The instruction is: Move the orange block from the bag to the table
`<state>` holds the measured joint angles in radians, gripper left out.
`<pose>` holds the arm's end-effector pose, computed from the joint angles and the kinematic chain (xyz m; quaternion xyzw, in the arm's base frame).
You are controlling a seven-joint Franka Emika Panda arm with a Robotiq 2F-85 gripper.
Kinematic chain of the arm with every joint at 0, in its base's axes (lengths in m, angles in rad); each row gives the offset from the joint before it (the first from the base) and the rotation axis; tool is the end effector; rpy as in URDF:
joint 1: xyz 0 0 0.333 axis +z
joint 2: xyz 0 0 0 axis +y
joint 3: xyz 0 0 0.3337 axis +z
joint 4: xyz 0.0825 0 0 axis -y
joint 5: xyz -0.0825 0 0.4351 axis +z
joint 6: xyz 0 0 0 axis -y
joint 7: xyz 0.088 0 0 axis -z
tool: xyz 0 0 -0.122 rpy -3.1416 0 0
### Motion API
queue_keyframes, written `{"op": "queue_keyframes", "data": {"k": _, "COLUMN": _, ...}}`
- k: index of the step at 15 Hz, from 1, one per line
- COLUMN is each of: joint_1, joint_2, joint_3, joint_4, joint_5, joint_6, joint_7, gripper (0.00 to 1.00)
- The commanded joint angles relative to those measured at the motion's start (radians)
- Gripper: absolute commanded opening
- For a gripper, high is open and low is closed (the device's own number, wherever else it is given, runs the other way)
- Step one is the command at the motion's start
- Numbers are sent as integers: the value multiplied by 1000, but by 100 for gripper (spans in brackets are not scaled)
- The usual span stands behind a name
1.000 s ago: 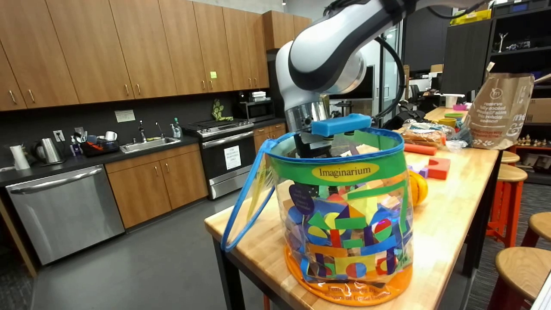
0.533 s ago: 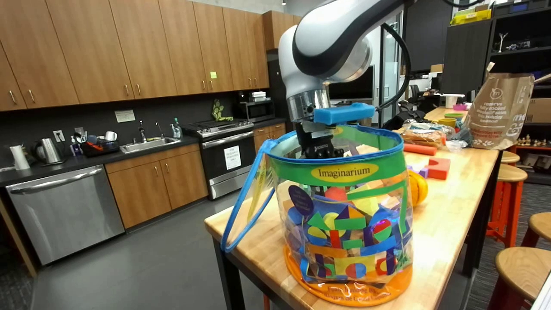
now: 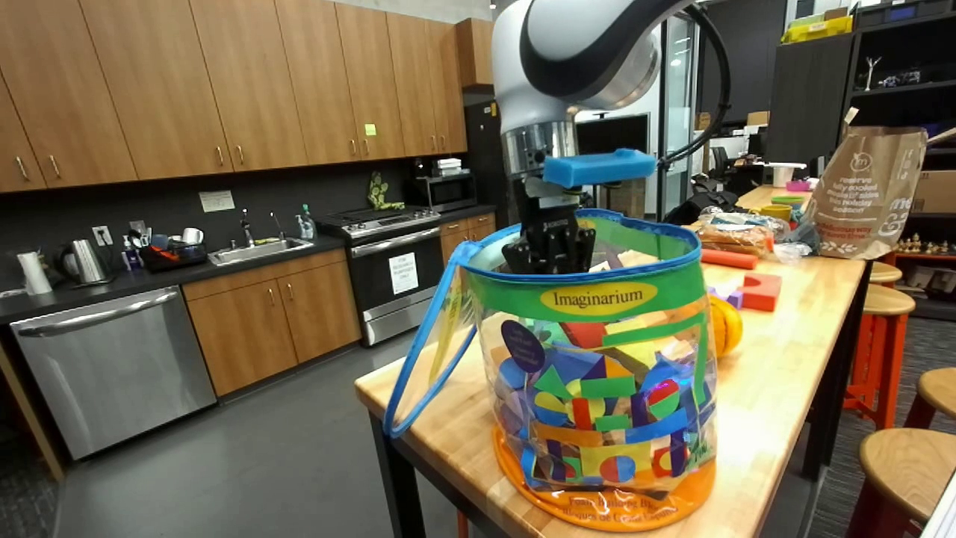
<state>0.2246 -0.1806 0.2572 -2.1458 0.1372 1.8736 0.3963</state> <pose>0.4643 0.2605 0.4525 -0.9979 -0.0160 0.0611 0.0173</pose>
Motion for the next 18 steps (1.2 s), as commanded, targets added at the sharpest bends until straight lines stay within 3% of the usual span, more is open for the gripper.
{"op": "queue_keyframes", "data": {"k": 1, "joint_1": -22, "joint_2": -84, "joint_3": 10, "joint_4": -1, "joint_5": -76, "joint_6": 34, "joint_7": 75, "gripper": 11}}
{"op": "queue_keyframes", "data": {"k": 12, "joint_1": -137, "joint_2": -327, "joint_3": 68, "joint_4": -17, "joint_5": -342, "joint_6": 251, "joint_7": 343, "gripper": 11}}
{"op": "queue_keyframes", "data": {"k": 18, "joint_1": -216, "joint_2": -427, "joint_3": 42, "joint_4": -117, "joint_5": -374, "joint_6": 300, "joint_7": 476, "gripper": 11}}
